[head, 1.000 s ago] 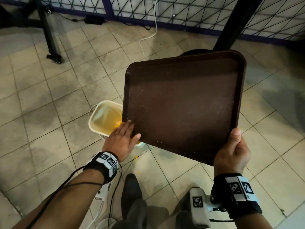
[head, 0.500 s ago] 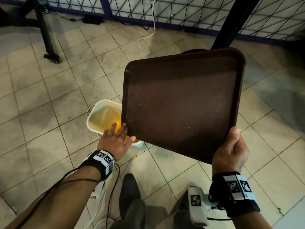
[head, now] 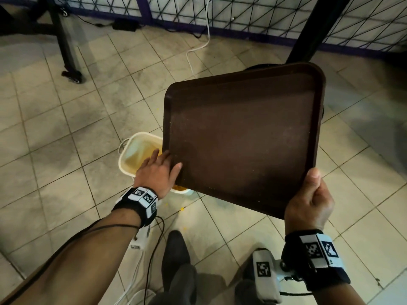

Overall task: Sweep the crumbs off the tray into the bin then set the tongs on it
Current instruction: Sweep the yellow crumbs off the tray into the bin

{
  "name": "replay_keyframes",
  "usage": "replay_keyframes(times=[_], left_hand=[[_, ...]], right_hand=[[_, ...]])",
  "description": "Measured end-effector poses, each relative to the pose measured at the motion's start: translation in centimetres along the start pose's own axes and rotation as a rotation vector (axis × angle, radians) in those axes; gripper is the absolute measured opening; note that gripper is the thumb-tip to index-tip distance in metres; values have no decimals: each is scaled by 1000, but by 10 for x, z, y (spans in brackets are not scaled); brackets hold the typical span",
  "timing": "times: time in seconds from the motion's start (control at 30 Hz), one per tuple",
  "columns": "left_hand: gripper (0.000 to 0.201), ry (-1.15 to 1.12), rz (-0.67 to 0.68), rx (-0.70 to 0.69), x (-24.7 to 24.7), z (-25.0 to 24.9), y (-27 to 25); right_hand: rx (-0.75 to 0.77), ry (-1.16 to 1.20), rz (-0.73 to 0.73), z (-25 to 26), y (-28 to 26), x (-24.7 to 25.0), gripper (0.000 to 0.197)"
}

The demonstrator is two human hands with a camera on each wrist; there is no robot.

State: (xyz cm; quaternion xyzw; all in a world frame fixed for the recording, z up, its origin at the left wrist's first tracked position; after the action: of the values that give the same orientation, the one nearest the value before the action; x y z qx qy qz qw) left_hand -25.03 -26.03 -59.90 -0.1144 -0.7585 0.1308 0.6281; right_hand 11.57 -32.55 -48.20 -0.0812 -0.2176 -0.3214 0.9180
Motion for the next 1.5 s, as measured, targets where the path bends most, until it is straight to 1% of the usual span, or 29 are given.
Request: replay_keyframes(times=[0.07, 0.13, 0.27, 0.33, 0.43, 0.5, 0.57, 0.63, 0.67, 0.7, 0.77, 0.83, 0.9, 0.97, 1.03, 1.07, 1.1, 1.2, 1.3, 1.33, 1.37, 1.43, 1.5], left_hand=[[63, -84, -71, 4, 19, -9, 18], [62, -73, -121, -30, 36, -21, 43], [74, 32, -92, -25, 62, -25, 94], [73, 63, -27, -16, 61, -18, 104], [70, 84, 46, -6, 37, -11, 83], [66, 90, 86, -10, 9, -9, 48], [62, 116, 122, -46, -21, -5, 7], [67, 131, 162, -76, -41, 0, -26], [71, 117, 155, -87, -43, 2, -34], [70, 87, 122, -87, -38, 3, -36], [58, 23, 26, -43, -20, 8, -28], [56, -34, -38, 1, -3, 12, -13], [60, -46, -2, 21, -4, 14, 1], [63, -2, 104, 17, -18, 14, 5], [62, 60, 201, -5, -35, 10, -3], [59, 82, 214, -16, -38, 7, -11], [55, 101, 204, -27, -39, 2, -20], [47, 146, 90, -42, -19, -7, -32], [40, 33, -60, -5, 18, -4, -9], [43, 1, -86, 5, 29, -2, 4], [50, -9, -96, -2, 39, -3, 19], [66, 42, -91, -40, 56, -11, 52], [73, 122, -30, -38, 62, -13, 78]], right_hand=[[1, 4, -3, -1, 0, 1, 48], [-13, -8, -5, -3, -1, 2, 48], [-3, -15, -31, -6, 0, 6, 48], [2, -7, -44, -7, 0, 7, 48], [0, 8, -45, -8, -1, 5, 48], [-18, 19, -39, -10, 0, 4, 48], [-42, 42, -26, -12, 1, 2, 49], [-30, 35, -17, -10, 1, 0, 48], [-13, 17, -12, -7, 0, 0, 48], [3, 1, -5, -5, -1, -1, 48], [16, -20, 3, -2, -3, -2, 49], [13, -27, 0, -2, -3, -2, 48], [20, -17, -8, -2, -2, 0, 49], [22, -3, -16, -3, -1, 0, 50], [18, -6, -15, -4, -1, -1, 50], [22, -7, -12, -3, 0, -2, 50], [30, -5, -7, -1, -1, -3, 50], [64, -17, 7, 2, -2, -4, 47], [83, -13, 12, 2, -2, -3, 47], [81, -4, 10, 2, -3, -3, 47], [75, 3, 6, 0, -2, -2, 47], [69, -3, -2, -2, -1, -1, 48], [66, -14, 0, -3, -1, -1, 49]])
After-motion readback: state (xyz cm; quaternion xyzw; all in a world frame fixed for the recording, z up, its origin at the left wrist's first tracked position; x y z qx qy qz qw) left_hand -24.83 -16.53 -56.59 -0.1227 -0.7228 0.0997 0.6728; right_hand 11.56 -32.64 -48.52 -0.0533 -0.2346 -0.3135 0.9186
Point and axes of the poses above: each hand's wrist, its own y-axis towards the middle knuckle, its own x-axis out of the back of the hand, z = x × y, the point moved 10 cm from there along y, towards the middle knuckle, and after that the axes turned 4 degrees about -y, right-handed, at the moved point
